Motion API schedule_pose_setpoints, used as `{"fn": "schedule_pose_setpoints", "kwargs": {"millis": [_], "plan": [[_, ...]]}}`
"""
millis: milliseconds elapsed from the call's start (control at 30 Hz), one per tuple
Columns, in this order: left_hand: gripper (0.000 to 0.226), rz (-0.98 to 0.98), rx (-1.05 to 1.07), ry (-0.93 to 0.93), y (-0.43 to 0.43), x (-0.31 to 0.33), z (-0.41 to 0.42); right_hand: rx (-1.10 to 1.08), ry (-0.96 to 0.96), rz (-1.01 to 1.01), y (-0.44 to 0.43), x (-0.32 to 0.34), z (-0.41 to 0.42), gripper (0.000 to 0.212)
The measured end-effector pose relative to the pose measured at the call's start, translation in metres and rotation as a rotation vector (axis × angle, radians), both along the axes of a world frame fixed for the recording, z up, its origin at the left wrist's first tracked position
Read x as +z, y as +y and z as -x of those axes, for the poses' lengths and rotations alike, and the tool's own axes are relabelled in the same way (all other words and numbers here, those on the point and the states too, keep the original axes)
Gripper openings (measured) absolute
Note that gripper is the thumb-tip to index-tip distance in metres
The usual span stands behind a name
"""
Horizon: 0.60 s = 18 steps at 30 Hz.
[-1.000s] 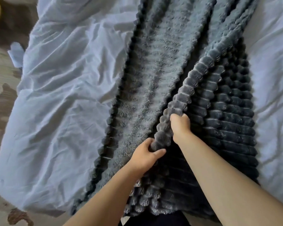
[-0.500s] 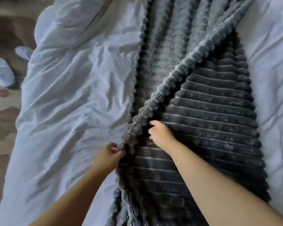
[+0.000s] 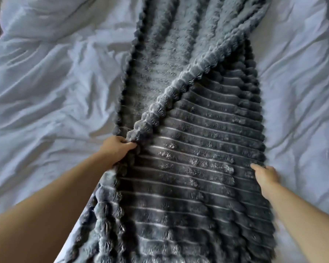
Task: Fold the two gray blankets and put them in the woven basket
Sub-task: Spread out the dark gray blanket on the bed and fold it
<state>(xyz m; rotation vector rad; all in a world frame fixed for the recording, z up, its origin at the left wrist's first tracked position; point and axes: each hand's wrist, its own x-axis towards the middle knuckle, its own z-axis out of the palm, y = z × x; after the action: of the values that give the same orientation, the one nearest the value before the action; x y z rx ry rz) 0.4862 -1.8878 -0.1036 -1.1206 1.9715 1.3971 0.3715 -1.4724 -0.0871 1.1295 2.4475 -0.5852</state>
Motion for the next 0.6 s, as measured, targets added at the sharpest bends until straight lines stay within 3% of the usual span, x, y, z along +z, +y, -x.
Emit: {"fn": "schedule_pose_setpoints", "kwargs": {"millis": [67, 167, 233, 333, 467, 533, 600], "plan": [[0.016, 0.019, 0.189, 0.068, 0.004, 0.014, -0.002, -0.175, -0.109, 0.287, 0.002, 0.006, 0.011, 0.068], [0.012, -0.046, 0.481, 0.189, 0.006, 0.059, -0.005, -0.204, -0.198, 0.698, 0.005, 0.040, 0.024, 0.036], [0.009, -0.070, 0.630, 0.265, 0.001, 0.096, -0.011, -0.184, -0.116, 0.776, 0.016, 0.075, 0.030, 0.021], [0.013, 0.068, 0.765, 0.375, -0.002, 0.151, -0.033, -0.305, 0.144, 0.859, 0.052, 0.132, 0.017, 0.013], [0.020, 0.247, 0.618, 0.334, 0.011, 0.194, -0.062, -0.363, 0.239, 1.038, 0.090, 0.182, -0.024, 0.027], [0.015, 0.085, 0.475, 0.262, 0.014, 0.216, -0.070, -0.383, 0.251, 1.121, 0.094, 0.204, -0.035, 0.045], [0.022, -0.160, 0.302, 0.139, 0.012, 0.232, -0.073, -0.353, 0.198, 1.271, 0.080, 0.230, -0.042, 0.038]]}}
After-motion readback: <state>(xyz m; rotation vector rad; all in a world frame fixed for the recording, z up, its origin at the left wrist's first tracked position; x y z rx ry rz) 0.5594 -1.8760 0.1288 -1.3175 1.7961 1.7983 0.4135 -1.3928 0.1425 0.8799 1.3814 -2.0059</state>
